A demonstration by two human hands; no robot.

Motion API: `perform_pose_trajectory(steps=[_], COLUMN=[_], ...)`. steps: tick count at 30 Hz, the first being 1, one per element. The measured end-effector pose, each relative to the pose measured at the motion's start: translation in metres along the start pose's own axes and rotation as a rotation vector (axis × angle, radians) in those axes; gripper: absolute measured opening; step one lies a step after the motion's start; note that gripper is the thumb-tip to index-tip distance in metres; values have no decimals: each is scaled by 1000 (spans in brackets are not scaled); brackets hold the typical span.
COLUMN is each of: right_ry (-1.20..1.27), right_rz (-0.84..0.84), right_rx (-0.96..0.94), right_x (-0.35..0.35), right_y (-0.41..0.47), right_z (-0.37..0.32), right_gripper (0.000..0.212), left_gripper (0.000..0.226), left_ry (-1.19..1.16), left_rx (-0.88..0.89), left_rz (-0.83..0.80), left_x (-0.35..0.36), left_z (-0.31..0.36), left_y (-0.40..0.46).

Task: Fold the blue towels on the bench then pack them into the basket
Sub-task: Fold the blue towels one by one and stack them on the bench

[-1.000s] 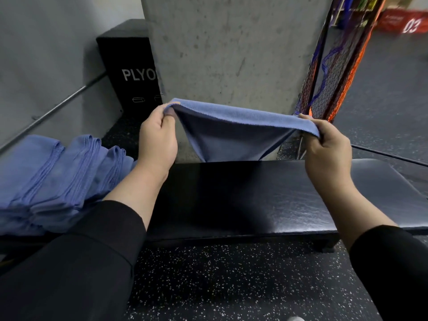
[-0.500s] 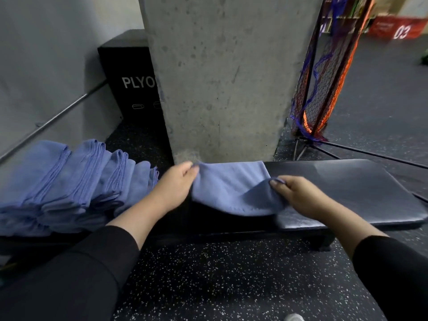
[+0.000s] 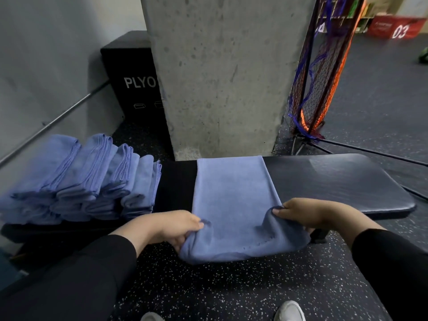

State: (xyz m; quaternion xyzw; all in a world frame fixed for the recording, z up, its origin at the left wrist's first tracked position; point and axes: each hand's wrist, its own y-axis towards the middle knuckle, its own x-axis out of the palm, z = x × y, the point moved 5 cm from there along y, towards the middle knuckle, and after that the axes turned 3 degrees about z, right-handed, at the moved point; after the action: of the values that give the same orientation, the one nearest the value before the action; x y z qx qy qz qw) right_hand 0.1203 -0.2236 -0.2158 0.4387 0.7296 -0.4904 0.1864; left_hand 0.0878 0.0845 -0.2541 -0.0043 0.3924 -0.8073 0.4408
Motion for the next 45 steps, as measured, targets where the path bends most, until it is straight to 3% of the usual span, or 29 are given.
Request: perform_pose_trajectory(steps=[2,4,9,12,15,21,24,38,40,43,45], right_ry=[142,192,373,373,363,108,62,-177,-159,-90,190], right_rz=[-52,28,509,681,719,540,531,321,288,275,289], right_rx=[-10,-94,-236,-240,-222,-213,-186,-112,-110,-175,-226], right_x=[1,-6,-36,-46,-44,-10,-5,0,-2,-11,-19], right_y=[-6,1,30,49,71,107,110,54,47,41,40], right_z=[-1,-2,-19,-30,-39,-42,-40,-29,-26,-20,-15], right_gripper=[38,43,45,43,40,38,37,41,42,43,39], left_gripper=[25,26,32,38,35,32,37,27,30,30,32], left_ry=[-23,-69,-353,-188,-26,311,476,806,708,305,-11], left_rx=[-23,31,254,275,271,225,222,207,238,369,457], left_rz=[-86,-21,478,834,960,839,741,580,561,572,600], left_x=[5,-1,-47,-75,-85,-79,-70,-29,-28,-42,-54], left_z=[2,12,36,46,55,48,46,49,50,55,60], left_y=[-7,-5,22,31,43,82,91,39,30,18,12])
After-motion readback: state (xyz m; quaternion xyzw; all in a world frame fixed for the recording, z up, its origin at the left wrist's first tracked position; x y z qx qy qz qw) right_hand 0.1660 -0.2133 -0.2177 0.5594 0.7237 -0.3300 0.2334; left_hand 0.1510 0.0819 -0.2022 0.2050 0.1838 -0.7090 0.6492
